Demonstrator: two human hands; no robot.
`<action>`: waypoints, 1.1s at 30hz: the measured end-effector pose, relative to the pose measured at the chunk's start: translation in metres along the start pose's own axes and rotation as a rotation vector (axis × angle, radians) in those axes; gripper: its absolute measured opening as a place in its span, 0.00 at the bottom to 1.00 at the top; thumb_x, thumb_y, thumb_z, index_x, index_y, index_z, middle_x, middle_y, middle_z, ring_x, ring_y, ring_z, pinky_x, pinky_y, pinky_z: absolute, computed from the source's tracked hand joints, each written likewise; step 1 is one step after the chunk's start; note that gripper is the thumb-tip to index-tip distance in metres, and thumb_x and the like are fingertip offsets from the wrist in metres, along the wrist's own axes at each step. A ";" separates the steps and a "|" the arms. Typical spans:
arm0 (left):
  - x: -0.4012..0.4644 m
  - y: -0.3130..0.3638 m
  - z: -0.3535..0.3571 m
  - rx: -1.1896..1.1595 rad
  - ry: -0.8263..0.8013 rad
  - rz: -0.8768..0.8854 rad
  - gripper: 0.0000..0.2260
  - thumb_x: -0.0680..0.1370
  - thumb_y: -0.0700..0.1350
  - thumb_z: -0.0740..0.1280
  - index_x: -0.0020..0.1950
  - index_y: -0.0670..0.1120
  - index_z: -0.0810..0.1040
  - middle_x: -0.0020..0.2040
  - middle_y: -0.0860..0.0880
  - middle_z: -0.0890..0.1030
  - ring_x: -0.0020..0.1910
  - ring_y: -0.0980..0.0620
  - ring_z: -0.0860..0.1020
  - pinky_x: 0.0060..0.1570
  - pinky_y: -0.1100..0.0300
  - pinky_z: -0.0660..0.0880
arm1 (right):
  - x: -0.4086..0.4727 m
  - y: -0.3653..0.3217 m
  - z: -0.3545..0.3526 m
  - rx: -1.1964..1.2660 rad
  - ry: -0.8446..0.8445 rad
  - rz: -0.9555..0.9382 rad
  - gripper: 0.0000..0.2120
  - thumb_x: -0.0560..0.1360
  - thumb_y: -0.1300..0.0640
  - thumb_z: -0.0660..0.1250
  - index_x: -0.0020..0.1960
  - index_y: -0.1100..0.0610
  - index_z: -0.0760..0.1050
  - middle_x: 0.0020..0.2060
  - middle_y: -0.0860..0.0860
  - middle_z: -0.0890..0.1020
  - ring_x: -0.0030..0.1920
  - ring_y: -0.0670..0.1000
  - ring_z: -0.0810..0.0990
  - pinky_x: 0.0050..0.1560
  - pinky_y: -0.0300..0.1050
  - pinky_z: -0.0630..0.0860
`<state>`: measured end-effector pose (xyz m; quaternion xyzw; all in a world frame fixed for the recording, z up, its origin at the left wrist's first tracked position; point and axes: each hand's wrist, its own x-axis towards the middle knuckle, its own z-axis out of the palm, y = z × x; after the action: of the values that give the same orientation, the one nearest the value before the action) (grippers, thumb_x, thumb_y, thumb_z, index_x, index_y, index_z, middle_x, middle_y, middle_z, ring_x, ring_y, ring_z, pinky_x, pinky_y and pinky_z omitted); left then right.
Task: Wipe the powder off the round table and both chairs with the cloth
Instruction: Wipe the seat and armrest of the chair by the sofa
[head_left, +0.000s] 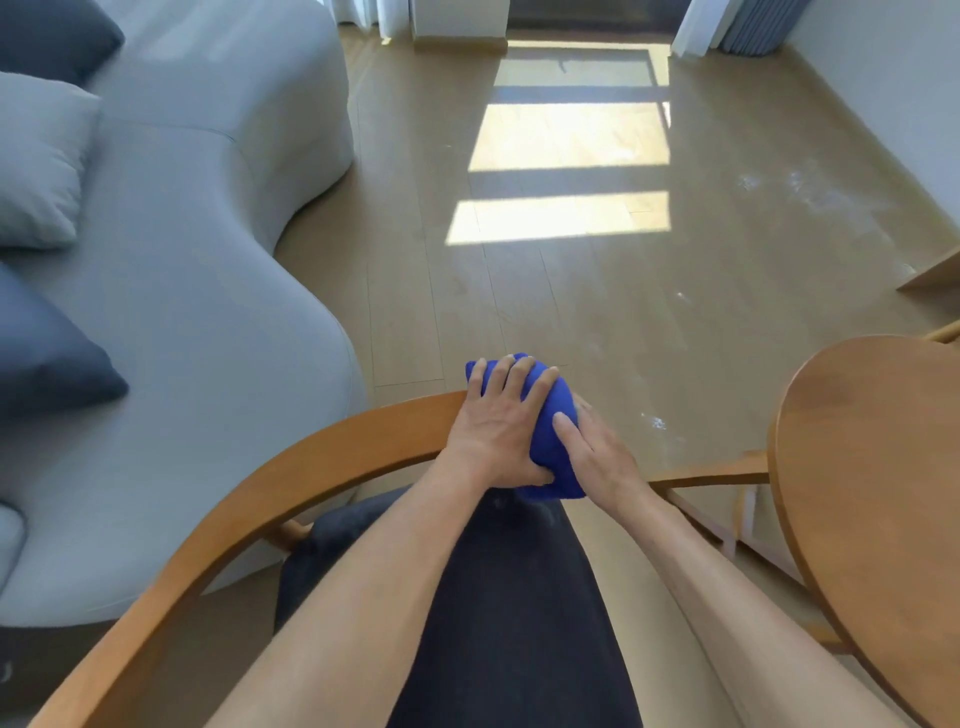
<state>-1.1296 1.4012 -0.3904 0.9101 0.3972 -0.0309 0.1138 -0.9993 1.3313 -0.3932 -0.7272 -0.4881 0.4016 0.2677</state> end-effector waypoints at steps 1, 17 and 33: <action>-0.004 -0.005 -0.005 -0.044 -0.018 0.015 0.51 0.65 0.66 0.69 0.77 0.50 0.44 0.77 0.45 0.47 0.76 0.43 0.44 0.74 0.44 0.40 | 0.001 -0.001 0.002 -0.083 0.020 0.010 0.26 0.81 0.48 0.53 0.78 0.50 0.55 0.76 0.45 0.61 0.75 0.45 0.60 0.73 0.45 0.59; -0.234 -0.154 0.019 -0.139 -0.167 -0.581 0.29 0.78 0.63 0.42 0.71 0.59 0.27 0.78 0.44 0.45 0.76 0.43 0.50 0.74 0.45 0.50 | 0.014 -0.032 0.070 -0.771 0.419 -0.217 0.33 0.70 0.33 0.57 0.68 0.52 0.71 0.68 0.54 0.71 0.69 0.62 0.67 0.62 0.61 0.68; -0.235 -0.159 0.042 -0.069 0.037 -0.517 0.29 0.76 0.59 0.44 0.77 0.56 0.46 0.73 0.43 0.63 0.69 0.42 0.66 0.65 0.47 0.64 | -0.008 -0.113 0.208 -0.814 0.227 -0.658 0.23 0.72 0.43 0.63 0.63 0.53 0.76 0.65 0.54 0.75 0.68 0.62 0.70 0.62 0.58 0.69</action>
<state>-1.4044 1.3280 -0.4261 0.7743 0.6195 -0.0289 0.1259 -1.2326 1.3663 -0.4135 -0.6198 -0.7744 -0.0067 0.1268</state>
